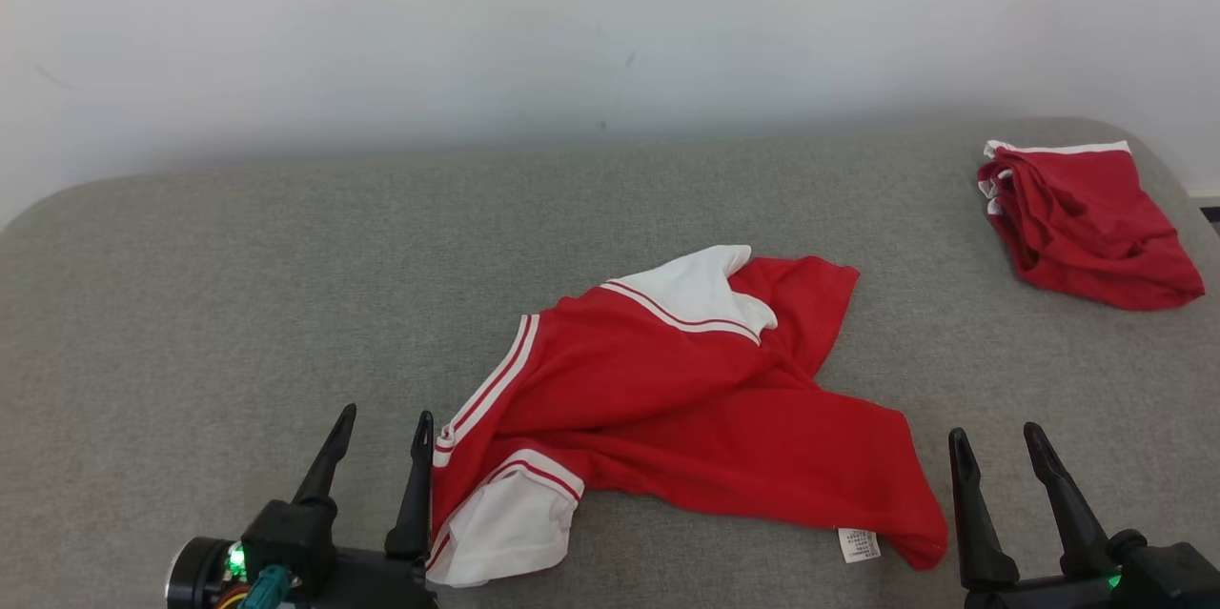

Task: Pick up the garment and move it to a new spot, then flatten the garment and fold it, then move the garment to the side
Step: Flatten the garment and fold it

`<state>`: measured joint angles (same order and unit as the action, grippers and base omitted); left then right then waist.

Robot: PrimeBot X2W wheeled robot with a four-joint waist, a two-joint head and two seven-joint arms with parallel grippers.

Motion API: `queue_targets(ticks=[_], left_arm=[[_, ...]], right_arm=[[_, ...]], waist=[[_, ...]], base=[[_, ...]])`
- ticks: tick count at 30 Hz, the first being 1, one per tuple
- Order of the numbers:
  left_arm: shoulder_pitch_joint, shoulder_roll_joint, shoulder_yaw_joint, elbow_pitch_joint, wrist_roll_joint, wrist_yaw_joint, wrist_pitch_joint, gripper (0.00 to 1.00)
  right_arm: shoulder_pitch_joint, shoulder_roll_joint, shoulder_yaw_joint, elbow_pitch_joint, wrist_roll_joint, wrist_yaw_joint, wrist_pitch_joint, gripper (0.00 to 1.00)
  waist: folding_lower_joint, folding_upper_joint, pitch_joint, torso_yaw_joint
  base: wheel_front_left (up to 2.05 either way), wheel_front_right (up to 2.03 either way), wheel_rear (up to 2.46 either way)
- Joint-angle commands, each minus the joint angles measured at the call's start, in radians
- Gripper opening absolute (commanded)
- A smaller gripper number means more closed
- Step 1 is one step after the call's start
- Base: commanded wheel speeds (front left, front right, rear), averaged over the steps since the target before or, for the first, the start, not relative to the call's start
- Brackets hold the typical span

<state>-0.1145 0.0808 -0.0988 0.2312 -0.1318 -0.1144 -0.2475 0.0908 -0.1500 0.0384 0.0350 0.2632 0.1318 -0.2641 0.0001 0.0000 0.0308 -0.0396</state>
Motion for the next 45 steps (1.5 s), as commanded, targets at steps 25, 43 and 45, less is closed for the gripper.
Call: queue_targets(ticks=[25,43,45], left_arm=[[-0.217,0.088,-0.069,0.161,-0.05,-0.014,0.05,0.0],[-0.362,0.229,-0.078,0.151,-0.069,0.004,0.116,1.0],[-0.352,0.23,-0.071,0.161,-0.077,0.012,0.093,1.0]], right_arm=[[-0.074,0.023,-0.014,0.014,0.006,-0.003,0.0,1.0],[-0.106,0.04,-0.015,0.036,0.001,-0.003,0.0,1.0],[-0.098,0.041,-0.02,0.04,0.0,-0.003,0.0,1.0]], waist=[[-0.0001,0.0,0.094,-0.065],[-0.0001,0.0,0.115,-0.124],[-0.0001,0.0,0.106,-0.12]], base=[[0.0,0.0,0.0],[0.0,0.0,0.0],[0.0,0.0,0.0]])
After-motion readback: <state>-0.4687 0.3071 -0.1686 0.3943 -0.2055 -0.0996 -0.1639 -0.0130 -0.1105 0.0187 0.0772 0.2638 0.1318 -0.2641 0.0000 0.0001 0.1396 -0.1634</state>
